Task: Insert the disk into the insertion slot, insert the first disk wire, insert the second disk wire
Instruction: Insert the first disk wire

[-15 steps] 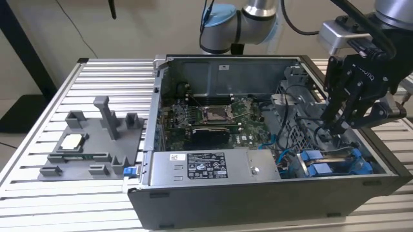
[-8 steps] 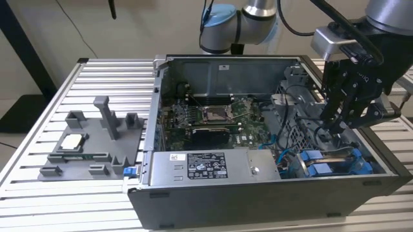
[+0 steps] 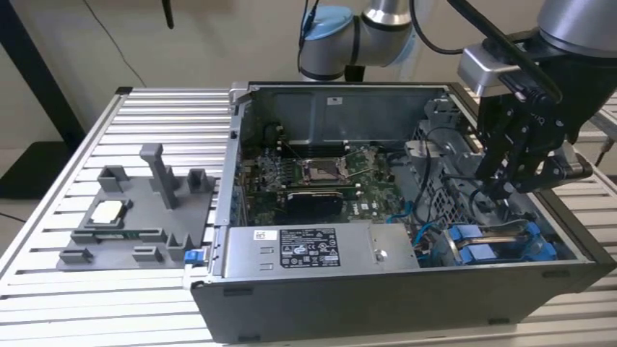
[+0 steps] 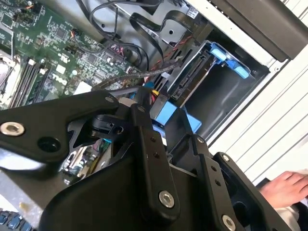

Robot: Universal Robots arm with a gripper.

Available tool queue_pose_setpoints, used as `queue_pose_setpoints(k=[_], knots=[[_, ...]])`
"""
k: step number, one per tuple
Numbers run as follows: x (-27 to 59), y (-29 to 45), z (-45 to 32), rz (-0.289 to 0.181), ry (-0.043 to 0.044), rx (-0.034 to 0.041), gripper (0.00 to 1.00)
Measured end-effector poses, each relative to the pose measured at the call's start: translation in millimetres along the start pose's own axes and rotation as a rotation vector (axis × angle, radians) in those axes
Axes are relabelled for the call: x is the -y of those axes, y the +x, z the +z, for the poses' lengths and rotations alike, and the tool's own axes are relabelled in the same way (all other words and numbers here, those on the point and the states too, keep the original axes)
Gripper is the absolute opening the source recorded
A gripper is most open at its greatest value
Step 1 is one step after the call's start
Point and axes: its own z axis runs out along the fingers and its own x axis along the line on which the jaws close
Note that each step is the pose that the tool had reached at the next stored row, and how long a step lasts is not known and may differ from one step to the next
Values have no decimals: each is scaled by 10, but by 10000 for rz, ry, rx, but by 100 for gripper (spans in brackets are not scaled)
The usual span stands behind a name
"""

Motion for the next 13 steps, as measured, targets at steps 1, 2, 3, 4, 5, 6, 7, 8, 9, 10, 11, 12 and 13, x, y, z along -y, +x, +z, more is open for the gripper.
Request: queue_pose_setpoints(k=[1, 2, 3, 4, 5, 6, 7, 8, 9, 10, 11, 12, 13], knots=[[1, 0, 1, -6, 28, 0, 38], [1, 0, 2, -7, 35, 1, 38], [1, 1, 2, -7, 36, 2, 32], [0, 1, 3, -7, 37, 2, 32], [0, 1, 3, -6, 37, 4, 25], [0, 1, 3, -6, 37, 3, 20], [0, 1, 3, -6, 37, 3, 20], [0, 0, 3, -6, 37, 3, 20], [0, 1, 3, -6, 37, 2, 19], [0, 0, 4, -6, 37, 3, 19], [0, 0, 4, -6, 37, 3, 19], [0, 1, 4, -6, 37, 3, 19], [0, 1, 5, -6, 37, 2, 19]])
